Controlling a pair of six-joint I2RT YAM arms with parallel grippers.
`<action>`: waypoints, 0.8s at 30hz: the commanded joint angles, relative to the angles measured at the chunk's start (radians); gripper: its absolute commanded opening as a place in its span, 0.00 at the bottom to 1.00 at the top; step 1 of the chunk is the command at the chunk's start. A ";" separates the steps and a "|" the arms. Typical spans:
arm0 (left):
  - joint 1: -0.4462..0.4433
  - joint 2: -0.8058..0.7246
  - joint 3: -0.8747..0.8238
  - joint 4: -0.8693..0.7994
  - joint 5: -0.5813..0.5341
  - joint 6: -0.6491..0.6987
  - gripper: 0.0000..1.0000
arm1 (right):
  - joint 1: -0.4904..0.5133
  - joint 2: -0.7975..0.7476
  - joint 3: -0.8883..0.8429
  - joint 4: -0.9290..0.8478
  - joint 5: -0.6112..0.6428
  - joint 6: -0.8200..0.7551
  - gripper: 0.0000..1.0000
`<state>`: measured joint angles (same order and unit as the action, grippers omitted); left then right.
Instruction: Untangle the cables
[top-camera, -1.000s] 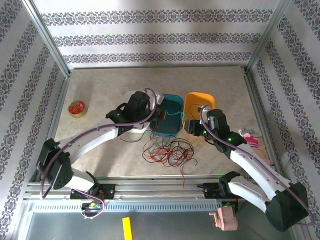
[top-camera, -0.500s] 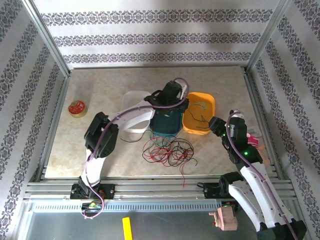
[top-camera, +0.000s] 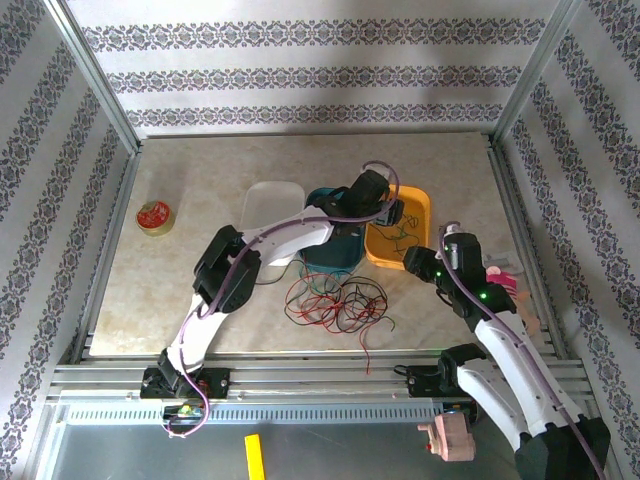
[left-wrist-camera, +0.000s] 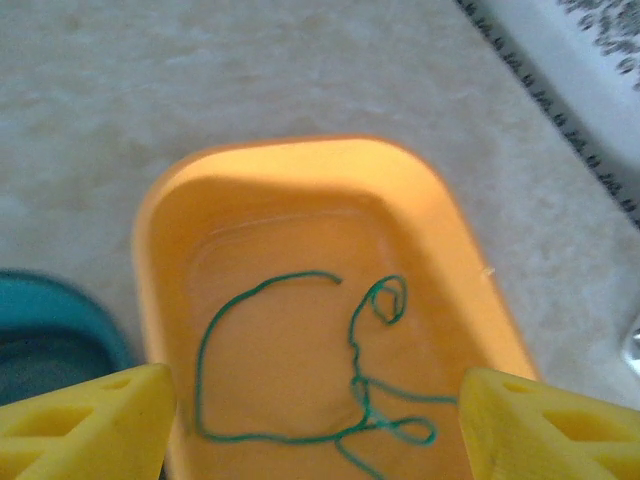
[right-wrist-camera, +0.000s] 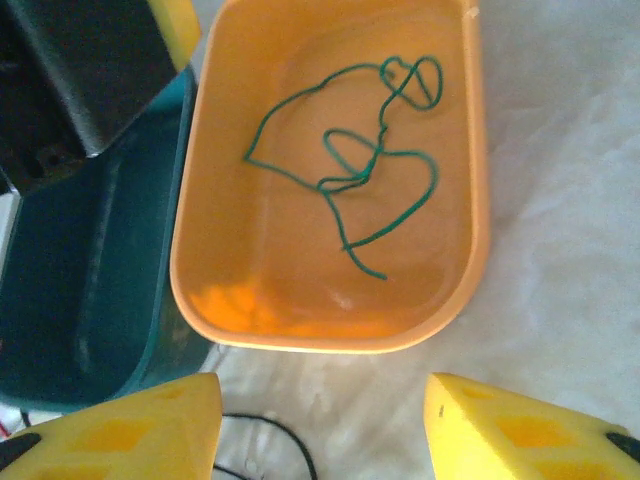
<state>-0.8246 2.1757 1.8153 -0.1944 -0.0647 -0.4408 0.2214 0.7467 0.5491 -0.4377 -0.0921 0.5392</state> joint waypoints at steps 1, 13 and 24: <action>0.002 -0.169 -0.122 0.000 -0.061 0.081 0.75 | 0.061 0.028 0.034 0.003 -0.061 -0.066 0.56; 0.048 -0.577 -0.604 -0.316 -0.119 0.000 0.76 | 0.482 0.369 0.131 0.096 -0.103 -0.210 0.52; 0.074 -0.646 -0.796 -0.326 0.048 -0.088 0.72 | 0.516 0.592 0.274 0.111 -0.145 -0.244 0.49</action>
<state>-0.7525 1.5307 1.0229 -0.4953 -0.0818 -0.5060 0.7311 1.3197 0.7864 -0.3389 -0.2260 0.3225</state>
